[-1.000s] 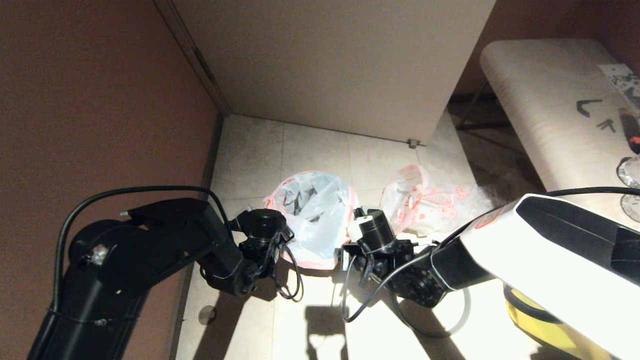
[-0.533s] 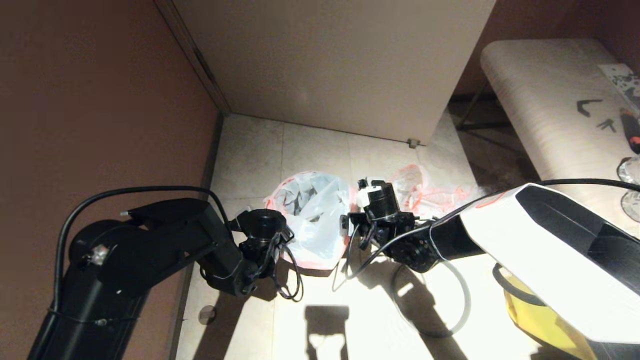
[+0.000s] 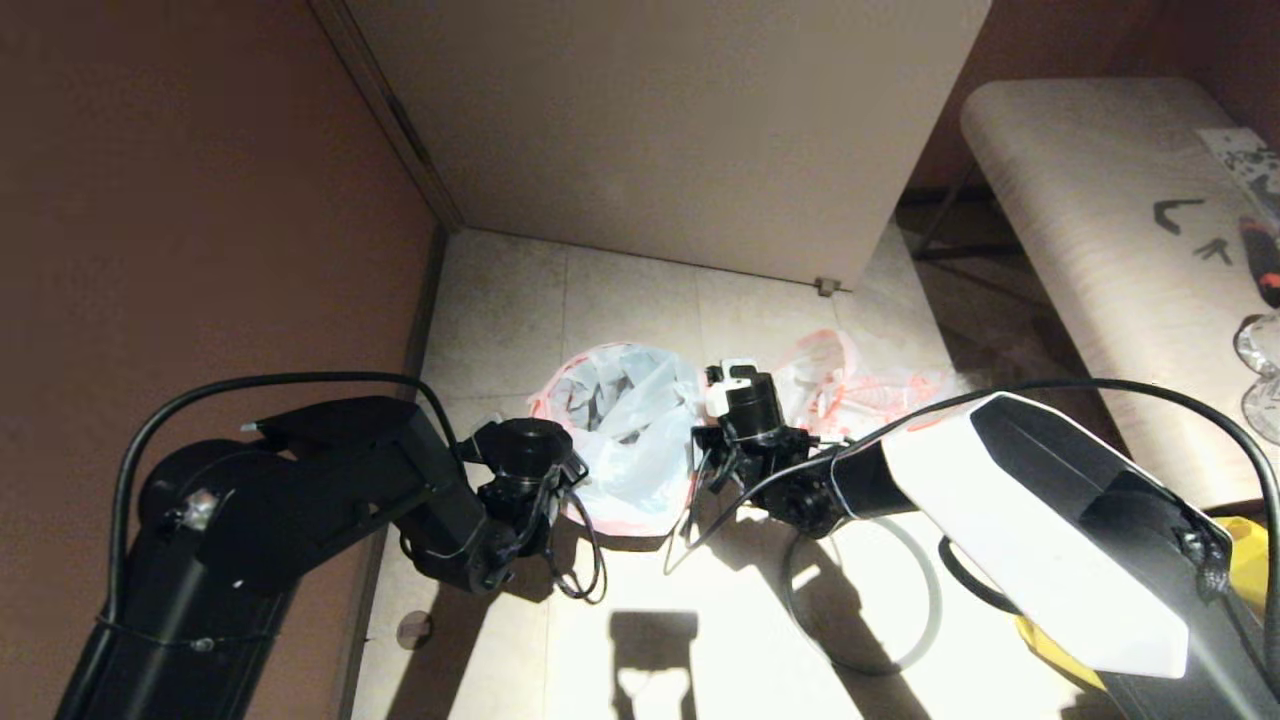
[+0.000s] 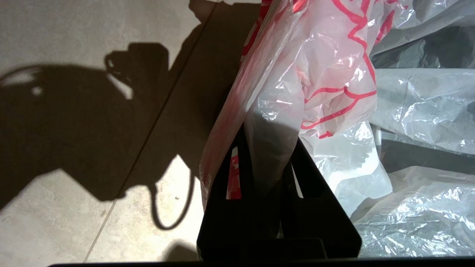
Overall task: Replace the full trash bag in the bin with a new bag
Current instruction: Put the new garbage bag on the trash can
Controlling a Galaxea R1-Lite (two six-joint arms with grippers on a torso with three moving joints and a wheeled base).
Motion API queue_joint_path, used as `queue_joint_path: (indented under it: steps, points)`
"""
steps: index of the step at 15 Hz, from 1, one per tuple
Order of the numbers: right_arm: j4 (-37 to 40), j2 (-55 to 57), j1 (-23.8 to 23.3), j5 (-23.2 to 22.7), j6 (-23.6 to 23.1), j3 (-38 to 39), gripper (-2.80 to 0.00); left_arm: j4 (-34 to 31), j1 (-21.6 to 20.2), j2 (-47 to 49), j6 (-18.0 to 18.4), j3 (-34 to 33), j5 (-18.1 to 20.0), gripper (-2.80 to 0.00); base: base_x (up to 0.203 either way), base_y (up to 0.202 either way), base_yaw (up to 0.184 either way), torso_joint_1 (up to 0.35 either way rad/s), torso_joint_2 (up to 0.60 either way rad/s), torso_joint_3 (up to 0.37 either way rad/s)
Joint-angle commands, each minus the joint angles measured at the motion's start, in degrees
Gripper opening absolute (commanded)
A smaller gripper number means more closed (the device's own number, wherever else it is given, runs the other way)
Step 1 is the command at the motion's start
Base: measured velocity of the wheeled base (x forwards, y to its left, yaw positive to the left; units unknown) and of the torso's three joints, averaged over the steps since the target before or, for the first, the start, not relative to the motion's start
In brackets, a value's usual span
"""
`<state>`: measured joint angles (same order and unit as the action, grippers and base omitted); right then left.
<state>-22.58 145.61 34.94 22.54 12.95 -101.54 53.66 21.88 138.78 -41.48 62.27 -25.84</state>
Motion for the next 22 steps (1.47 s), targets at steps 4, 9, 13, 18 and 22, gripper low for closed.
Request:
queue_joint_path:
  steps: [4, 9, 13, 18, 22]
  points:
    - [0.47, 2.45, 0.07, 0.13, -0.65, -2.90, -2.80, 0.30, 0.00, 0.09, -0.18, 0.04, -0.17, -2.80, 0.000, 0.000, 0.000, 0.000, 0.00, 0.000]
    - [-0.10, -2.56, 0.27, 1.45, -0.06, 1.90, -2.80, 0.21, 0.00, 0.18, -0.21, 0.13, -0.17, -2.80, 0.000, 0.000, 0.000, 0.000, 0.00, 0.000]
    - [-0.27, -4.40, -0.02, 1.34, 3.06, 6.58, -2.80, -0.31, 0.00, 0.18, -0.26, 0.23, -0.17, -2.80, 0.000, 0.000, 0.000, 0.000, 0.00, 0.000]
    - [-0.99, 2.09, -0.84, 0.94, 3.25, 6.48, -2.80, -0.40, 0.00, 0.18, -0.26, 0.31, -0.17, -2.80, 0.000, 0.000, 0.000, 0.000, 0.00, 0.000]
    - [-4.04, 5.62, -1.43, 0.81, 1.18, 4.10, -2.80, -0.49, 0.00, 0.09, -0.18, 0.22, -0.17, -2.80, 0.000, 0.000, 0.000, 0.000, 0.00, 0.000]
